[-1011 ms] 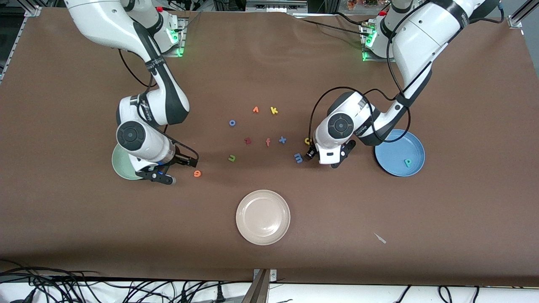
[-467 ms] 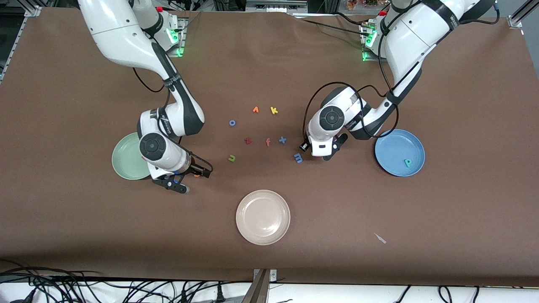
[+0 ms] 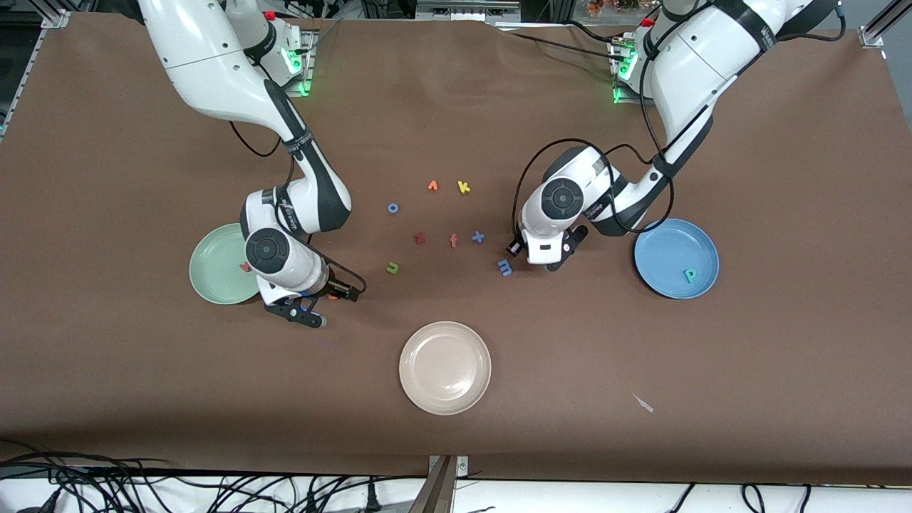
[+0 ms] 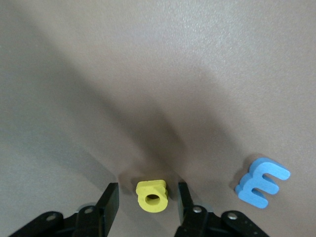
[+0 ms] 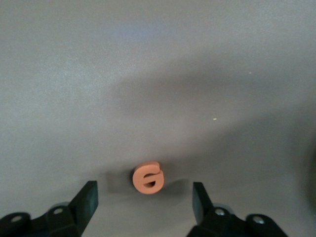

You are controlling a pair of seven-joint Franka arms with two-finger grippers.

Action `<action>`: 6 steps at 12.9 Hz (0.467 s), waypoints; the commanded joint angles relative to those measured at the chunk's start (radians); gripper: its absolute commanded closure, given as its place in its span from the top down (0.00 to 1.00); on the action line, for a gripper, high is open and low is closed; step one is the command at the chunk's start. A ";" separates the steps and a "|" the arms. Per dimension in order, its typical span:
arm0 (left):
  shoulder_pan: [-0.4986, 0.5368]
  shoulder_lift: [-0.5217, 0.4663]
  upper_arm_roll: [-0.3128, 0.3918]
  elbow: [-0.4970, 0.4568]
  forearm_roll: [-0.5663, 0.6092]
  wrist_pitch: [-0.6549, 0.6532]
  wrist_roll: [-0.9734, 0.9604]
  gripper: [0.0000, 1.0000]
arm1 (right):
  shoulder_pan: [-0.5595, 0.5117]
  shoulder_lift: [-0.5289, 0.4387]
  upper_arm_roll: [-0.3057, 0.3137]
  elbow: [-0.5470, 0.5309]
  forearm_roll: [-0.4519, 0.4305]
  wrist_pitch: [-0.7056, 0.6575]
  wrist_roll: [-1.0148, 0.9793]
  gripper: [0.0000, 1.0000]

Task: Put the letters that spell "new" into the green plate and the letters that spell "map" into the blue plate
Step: 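Grasp the yellow letter with the left gripper while the right gripper grasps orange 6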

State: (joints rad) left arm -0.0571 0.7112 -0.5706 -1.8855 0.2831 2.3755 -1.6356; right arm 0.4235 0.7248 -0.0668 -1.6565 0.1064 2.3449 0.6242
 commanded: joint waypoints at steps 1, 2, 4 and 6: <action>-0.001 -0.018 0.003 -0.030 0.036 0.025 -0.032 0.56 | -0.005 0.022 -0.002 0.030 0.002 0.004 -0.007 0.77; -0.001 -0.016 0.003 -0.030 0.036 0.025 -0.032 0.53 | -0.005 0.022 -0.002 0.032 0.002 0.004 -0.008 0.75; -0.001 -0.016 0.003 -0.030 0.036 0.025 -0.032 0.36 | -0.006 0.022 -0.002 0.030 0.004 0.008 -0.008 0.68; -0.001 -0.015 0.003 -0.030 0.036 0.025 -0.029 0.25 | -0.002 0.025 -0.002 0.026 0.009 0.031 -0.006 0.57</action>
State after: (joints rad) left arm -0.0569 0.7092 -0.5709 -1.8878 0.2832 2.3970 -1.6384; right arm 0.4209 0.7276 -0.0704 -1.6562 0.1065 2.3621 0.6234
